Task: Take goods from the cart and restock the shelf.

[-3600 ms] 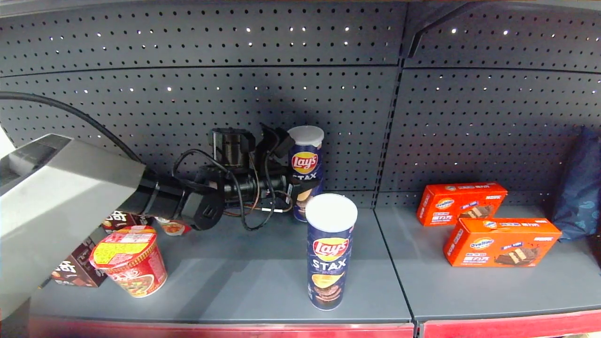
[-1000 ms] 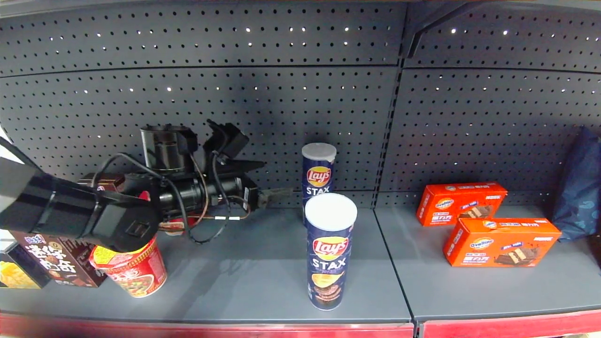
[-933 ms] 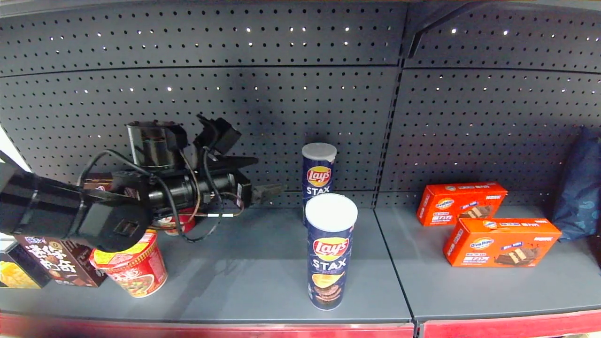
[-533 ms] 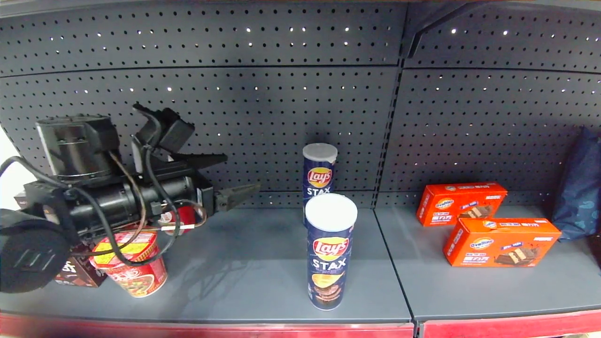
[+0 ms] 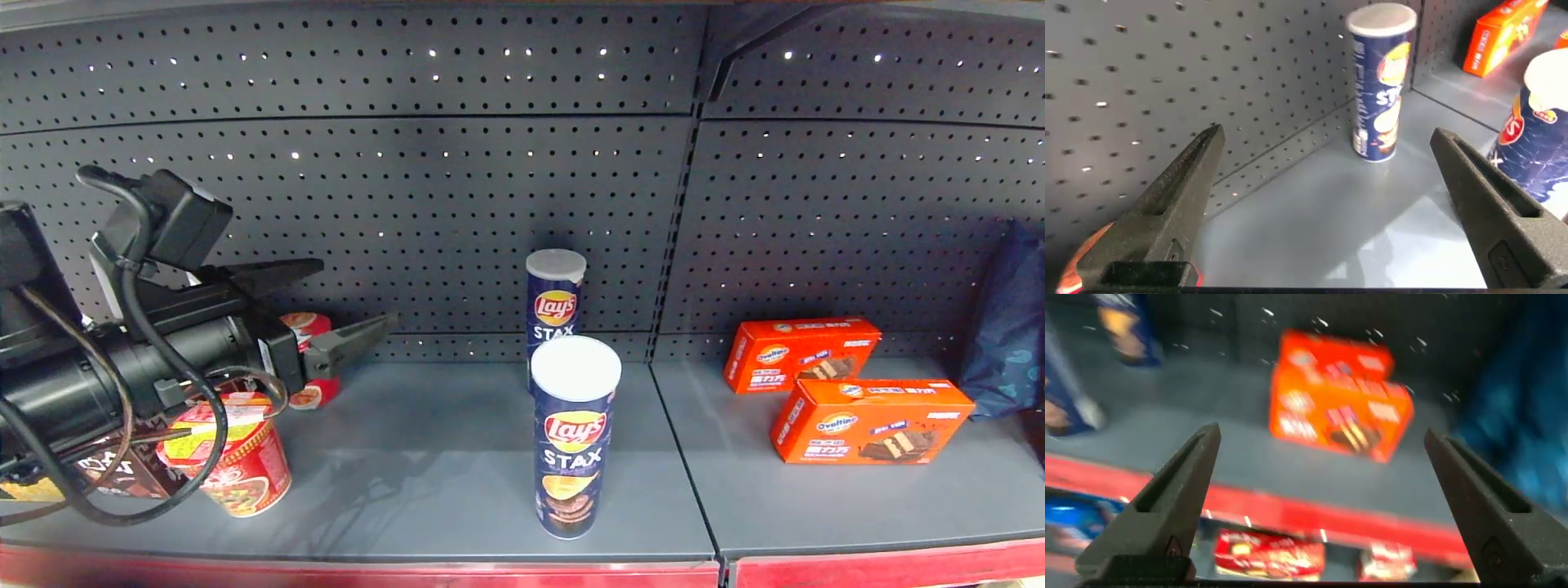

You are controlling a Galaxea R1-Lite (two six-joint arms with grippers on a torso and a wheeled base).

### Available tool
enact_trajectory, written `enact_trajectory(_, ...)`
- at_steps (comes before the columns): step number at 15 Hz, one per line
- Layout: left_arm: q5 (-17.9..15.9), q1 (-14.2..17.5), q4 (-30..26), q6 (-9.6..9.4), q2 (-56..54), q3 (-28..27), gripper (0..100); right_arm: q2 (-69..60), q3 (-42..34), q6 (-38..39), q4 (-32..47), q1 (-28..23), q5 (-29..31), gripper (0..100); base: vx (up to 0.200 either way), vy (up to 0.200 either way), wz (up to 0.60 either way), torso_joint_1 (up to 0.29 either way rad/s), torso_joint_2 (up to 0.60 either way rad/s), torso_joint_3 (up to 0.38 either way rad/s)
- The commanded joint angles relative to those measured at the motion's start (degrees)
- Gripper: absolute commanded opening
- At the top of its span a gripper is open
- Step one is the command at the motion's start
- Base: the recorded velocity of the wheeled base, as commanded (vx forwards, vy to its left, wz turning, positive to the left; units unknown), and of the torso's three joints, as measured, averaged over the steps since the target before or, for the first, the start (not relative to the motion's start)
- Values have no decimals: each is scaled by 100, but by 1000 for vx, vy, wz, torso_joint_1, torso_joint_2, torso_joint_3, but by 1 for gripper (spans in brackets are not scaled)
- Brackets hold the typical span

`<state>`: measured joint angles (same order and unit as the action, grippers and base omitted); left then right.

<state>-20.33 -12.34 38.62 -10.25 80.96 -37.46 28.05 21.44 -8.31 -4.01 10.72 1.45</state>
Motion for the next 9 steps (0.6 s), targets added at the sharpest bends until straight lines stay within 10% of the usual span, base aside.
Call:
enact_trajectory(1, 29, 12, 5, 41, -98, 125, 100, 2003, 985, 14, -408, 387, -233, 100, 0, 0, 0, 0, 0, 0)
enact_trajectory(9, 12, 21, 14, 164, -326, 556, 100, 3998, 1310, 823, -1058, 2330, 479, 100, 0, 0, 0, 0, 0, 0)
